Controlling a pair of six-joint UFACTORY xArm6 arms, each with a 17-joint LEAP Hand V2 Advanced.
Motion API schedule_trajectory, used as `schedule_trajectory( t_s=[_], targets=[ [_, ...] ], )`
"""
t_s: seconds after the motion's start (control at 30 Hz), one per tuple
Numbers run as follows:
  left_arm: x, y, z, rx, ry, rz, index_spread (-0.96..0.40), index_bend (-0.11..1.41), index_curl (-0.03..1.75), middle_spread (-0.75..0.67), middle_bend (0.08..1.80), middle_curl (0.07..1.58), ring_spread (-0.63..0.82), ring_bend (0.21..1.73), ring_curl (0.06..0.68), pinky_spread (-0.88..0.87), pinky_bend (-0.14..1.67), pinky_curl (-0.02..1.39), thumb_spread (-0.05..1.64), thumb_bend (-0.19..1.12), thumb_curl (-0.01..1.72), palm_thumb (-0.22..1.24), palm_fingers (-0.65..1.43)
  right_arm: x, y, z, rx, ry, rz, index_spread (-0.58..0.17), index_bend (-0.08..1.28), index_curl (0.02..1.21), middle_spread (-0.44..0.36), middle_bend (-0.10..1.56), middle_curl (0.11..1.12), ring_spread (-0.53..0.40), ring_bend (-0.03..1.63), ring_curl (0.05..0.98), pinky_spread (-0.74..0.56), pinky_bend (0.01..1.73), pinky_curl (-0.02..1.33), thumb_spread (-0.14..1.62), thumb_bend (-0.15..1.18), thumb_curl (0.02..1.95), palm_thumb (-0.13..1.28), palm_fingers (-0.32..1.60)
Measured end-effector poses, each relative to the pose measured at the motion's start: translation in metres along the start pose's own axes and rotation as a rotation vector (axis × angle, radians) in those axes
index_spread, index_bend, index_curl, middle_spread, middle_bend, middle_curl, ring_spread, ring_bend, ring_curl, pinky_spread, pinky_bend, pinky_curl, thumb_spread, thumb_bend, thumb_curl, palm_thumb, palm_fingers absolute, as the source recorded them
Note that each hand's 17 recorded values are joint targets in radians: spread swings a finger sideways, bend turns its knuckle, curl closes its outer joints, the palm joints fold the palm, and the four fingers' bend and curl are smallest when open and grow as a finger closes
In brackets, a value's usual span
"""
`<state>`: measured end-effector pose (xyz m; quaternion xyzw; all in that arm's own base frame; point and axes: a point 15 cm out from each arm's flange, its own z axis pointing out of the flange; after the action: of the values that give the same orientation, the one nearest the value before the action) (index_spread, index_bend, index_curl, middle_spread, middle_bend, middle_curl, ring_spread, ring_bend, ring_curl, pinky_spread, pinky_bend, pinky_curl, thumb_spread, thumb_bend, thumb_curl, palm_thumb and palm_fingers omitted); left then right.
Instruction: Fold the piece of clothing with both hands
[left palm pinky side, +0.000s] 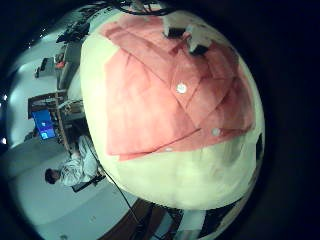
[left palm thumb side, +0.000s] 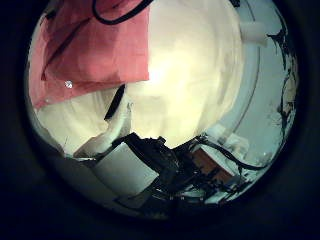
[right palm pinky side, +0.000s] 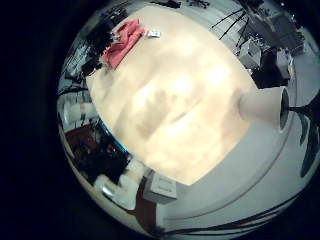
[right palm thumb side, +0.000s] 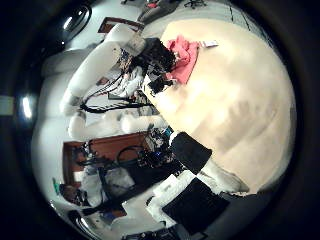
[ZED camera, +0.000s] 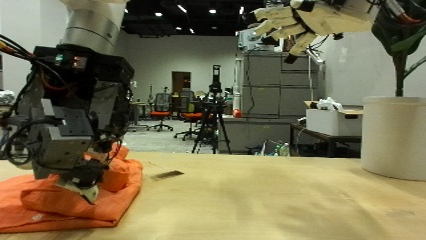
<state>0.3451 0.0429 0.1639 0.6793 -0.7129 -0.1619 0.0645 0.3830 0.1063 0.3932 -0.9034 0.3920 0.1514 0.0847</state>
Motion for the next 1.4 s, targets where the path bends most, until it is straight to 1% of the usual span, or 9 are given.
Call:
schedule_trajectory(
  t_s=[0.17, 0.23, 0.43, 0.67, 0.83, 1.03, 1.1, 1.23, 1.4],
  targets=[
    [0.01, 0.006, 0.008, -0.07, -0.005, 0.028, 0.06, 0.12, 0.29, 0.11, 0.25, 0.35, 0.21, 0.65, 0.226, 0.05, 0.52, 0.33, 1.07, -0.02, 0.36, 0.54, 0.35, -0.001, 0.002, -0.002, 0.001, 0.0, 0.001, -0.412, 0.18, 0.34, -0.037, 0.18, 0.28, 0.227, 0.33, 0.204, 0.48, 0.41, 0.25, 1.13, -0.02, 0.36, 0.53, 0.24],
    [0.014, 0.007, 0.009, -0.084, 0.0, 0.034, 0.05, 0.11, 0.27, 0.06, 0.28, 0.37, 0.15, 0.69, 0.236, -0.06, 0.62, 0.36, 1.07, -0.02, 0.36, 0.55, 0.41, -0.001, 0.004, -0.004, 0.005, 0.003, -0.001, -0.412, 0.18, 0.34, -0.024, 0.18, 0.28, 0.227, 0.32, 0.206, 0.48, 0.41, 0.25, 1.13, -0.02, 0.35, 0.53, 0.24],
    [0.032, 0.009, 0.007, -0.1, 0.033, 0.085, 0.04, 0.14, 0.25, -0.03, 0.35, 0.4, 0.04, 0.75, 0.245, -0.25, 0.76, 0.39, 1.07, -0.02, 0.36, 0.58, 0.44, -0.003, 0.007, -0.008, 0.014, 0.01, -0.003, -0.409, 0.18, 0.34, -0.032, 0.18, 0.28, 0.227, 0.32, 0.211, 0.49, 0.4, 0.25, 1.13, -0.02, 0.35, 0.52, 0.24],
    [0.071, -0.006, -0.016, -0.047, 0.044, 0.19, 0.03, 0.17, 0.27, -0.05, 0.34, 0.41, -0.01, 0.78, 0.242, -0.32, 0.8, 0.39, 1.08, -0.02, 0.37, 0.61, 0.4, -0.002, 0.02, 0.0, 0.008, -0.001, 0.02, -0.406, 0.18, 0.33, -0.038, 0.18, 0.28, 0.229, 0.32, 0.215, 0.49, 0.4, 0.26, 1.14, -0.02, 0.34, 0.52, 0.25],
    [0.113, -0.018, -0.033, -0.004, 0.013, 0.292, 0.02, 0.18, 0.29, -0.04, 0.32, 0.4, -0.03, 0.79, 0.237, -0.33, 0.81, 0.38, 1.08, -0.02, 0.37, 0.63, 0.38, 0.001, 0.032, -0.003, 0.007, 0.009, 0.031, -0.401, 0.18, 0.33, -0.039, 0.19, 0.28, 0.229, 0.32, 0.215, 0.49, 0.4, 0.26, 1.14, -0.02, 0.34, 0.51, 0.26],
    [0.173, -0.038, -0.048, 0.029, -0.029, 0.438, 0.01, 0.18, 0.31, -0.04, 0.31, 0.4, -0.03, 0.78, 0.228, -0.32, 0.81, 0.36, 1.09, -0.02, 0.38, 0.66, 0.36, 0.004, 0.05, -0.009, 0.029, 0.025, 0.047, -0.403, 0.18, 0.33, 0.021, 0.19, 0.29, 0.221, 0.31, 0.216, 0.49, 0.39, 0.26, 1.14, -0.02, 0.34, 0.52, 0.27],
    [0.187, -0.043, -0.055, 0.033, -0.034, 0.469, 0.01, 0.18, 0.32, -0.04, 0.31, 0.41, -0.03, 0.78, 0.226, -0.3, 0.79, 0.36, 1.09, -0.02, 0.38, 0.66, 0.35, 0.008, 0.056, -0.012, 0.037, 0.027, 0.06, -0.403, 0.18, 0.33, 0.03, 0.19, 0.29, 0.222, 0.31, 0.216, 0.49, 0.39, 0.26, 1.14, -0.02, 0.34, 0.52, 0.28],
    [0.204, -0.046, -0.075, 0.052, -0.024, 0.504, 0.02, 0.18, 0.33, -0.02, 0.29, 0.4, -0.02, 0.77, 0.222, -0.27, 0.77, 0.34, 1.09, -0.02, 0.38, 0.66, 0.32, 0.016, 0.067, -0.014, 0.048, 0.028, 0.082, -0.4, 0.18, 0.33, 0.037, 0.19, 0.29, 0.221, 0.31, 0.216, 0.5, 0.39, 0.26, 1.14, -0.02, 0.34, 0.52, 0.28],
    [0.202, -0.041, -0.099, 0.084, 0.003, 0.514, 0.03, 0.18, 0.35, 0.0, 0.28, 0.4, 0.0, 0.76, 0.215, -0.22, 0.73, 0.33, 1.11, -0.02, 0.38, 0.67, 0.29, 0.021, 0.072, -0.016, 0.056, 0.028, 0.09, -0.394, 0.18, 0.33, 0.037, 0.19, 0.29, 0.221, 0.31, 0.217, 0.5, 0.39, 0.26, 1.14, -0.02, 0.34, 0.52, 0.3]
  ],
)
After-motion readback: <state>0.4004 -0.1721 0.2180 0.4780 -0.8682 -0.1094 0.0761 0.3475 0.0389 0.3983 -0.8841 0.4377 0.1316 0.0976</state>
